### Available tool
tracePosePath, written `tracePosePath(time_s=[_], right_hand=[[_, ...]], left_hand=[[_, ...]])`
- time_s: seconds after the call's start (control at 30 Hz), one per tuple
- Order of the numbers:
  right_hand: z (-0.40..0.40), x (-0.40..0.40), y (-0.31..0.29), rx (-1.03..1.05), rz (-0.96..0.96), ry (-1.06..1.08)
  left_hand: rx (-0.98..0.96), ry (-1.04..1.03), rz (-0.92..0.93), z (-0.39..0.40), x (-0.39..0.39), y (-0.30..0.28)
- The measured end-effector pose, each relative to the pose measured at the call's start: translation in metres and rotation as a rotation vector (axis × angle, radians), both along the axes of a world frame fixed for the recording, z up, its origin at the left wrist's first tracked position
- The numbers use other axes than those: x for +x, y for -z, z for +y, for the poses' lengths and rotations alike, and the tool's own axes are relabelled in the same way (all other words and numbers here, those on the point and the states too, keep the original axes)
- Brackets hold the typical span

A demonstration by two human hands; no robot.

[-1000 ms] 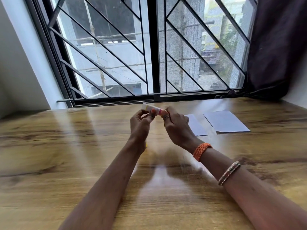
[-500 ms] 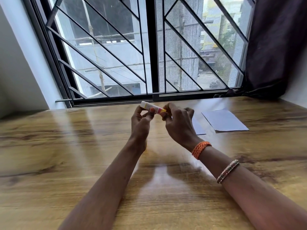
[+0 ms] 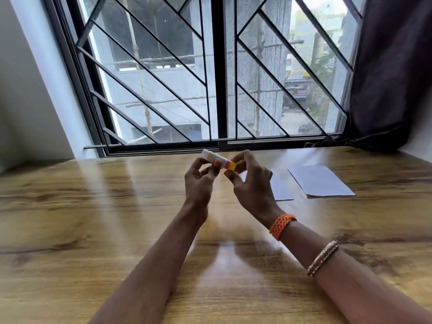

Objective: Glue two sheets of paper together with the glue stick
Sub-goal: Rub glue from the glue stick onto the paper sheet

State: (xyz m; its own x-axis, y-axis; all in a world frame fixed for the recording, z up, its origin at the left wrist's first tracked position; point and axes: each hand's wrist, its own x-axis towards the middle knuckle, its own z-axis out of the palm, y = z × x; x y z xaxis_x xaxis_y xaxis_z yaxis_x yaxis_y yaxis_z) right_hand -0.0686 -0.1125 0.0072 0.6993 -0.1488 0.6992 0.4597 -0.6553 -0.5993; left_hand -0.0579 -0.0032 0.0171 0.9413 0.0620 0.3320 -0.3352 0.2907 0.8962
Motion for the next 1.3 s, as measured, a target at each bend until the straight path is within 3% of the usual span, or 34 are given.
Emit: tracePosePath(time_s=[0.17,0.33,0.77,1.1,1.2,1.3], right_hand=[[-0.005,-0.001,-0.006,0.020,0.039,0.014],[-0.004,-0.004,-0.008,0.190,0.164,-0.146],[0.001,-0.004,-0.001,0.211,-0.017,-0.145],[-0.001,-0.001,-0.010,0.125,0.083,-0.114],[0.000,-0.001,-0.010,0.212,0.007,-0.160],[0.001,-0.002,-0.008,0.173,-0.057,-0.182]], left_hand=[[-0.030,0.000,-0.033,-0.003,-0.003,-0.002],[0.019,0.039,-0.059,-0.006,-0.006,-0.002],[-0.052,-0.037,-0.015,-0.001,-0.007,0.001],[-0.025,0.028,-0.050,-0.006,-0.007,-0.007],[-0.043,0.006,-0.054,-0.005,-0.005,-0.006],[-0.060,-0.014,-0.052,-0.003,-0.005,-0.008]])
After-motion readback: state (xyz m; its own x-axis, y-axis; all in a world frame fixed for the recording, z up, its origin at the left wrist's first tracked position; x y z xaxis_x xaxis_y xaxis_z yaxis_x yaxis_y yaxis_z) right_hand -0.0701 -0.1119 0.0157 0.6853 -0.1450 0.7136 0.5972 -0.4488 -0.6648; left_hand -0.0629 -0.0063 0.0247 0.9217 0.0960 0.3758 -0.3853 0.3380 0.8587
